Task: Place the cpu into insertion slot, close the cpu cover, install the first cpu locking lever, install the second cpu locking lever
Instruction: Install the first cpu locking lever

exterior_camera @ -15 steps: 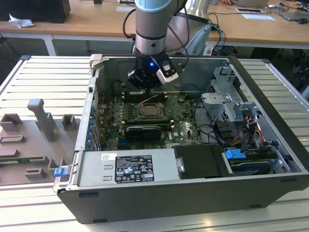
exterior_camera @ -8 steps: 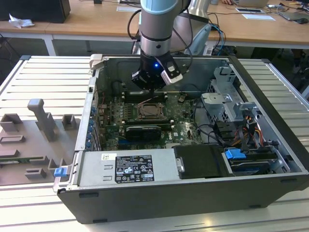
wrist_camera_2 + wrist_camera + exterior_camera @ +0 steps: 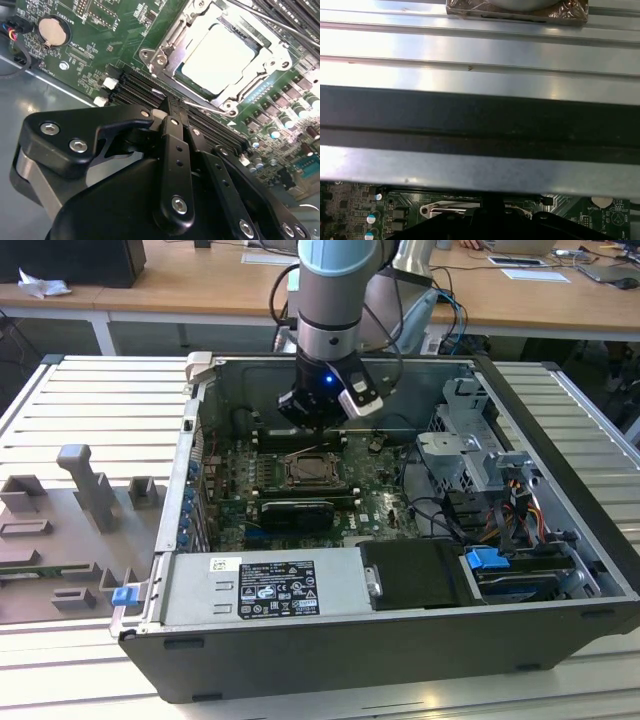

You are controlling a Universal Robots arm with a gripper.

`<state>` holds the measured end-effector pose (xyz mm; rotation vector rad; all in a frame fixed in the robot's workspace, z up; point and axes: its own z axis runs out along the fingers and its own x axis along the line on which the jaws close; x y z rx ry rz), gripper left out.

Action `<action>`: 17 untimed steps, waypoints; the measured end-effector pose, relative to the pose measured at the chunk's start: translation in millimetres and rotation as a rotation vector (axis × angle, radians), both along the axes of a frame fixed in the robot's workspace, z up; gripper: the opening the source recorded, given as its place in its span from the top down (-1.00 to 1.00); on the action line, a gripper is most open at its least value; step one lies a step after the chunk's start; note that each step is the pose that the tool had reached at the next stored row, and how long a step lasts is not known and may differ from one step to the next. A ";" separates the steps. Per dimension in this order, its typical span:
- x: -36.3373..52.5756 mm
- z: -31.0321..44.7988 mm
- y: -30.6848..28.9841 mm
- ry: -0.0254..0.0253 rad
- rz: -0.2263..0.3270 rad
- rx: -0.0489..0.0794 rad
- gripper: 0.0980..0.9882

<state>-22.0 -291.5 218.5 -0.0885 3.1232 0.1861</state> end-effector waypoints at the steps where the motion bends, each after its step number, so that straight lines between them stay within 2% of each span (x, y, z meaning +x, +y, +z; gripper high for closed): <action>1: 0.3 -0.5 0.0 -0.0001 -0.001 0.000 0.98; 17: 3.3 -13.4 0.0 -0.0001 -0.007 -0.004 0.98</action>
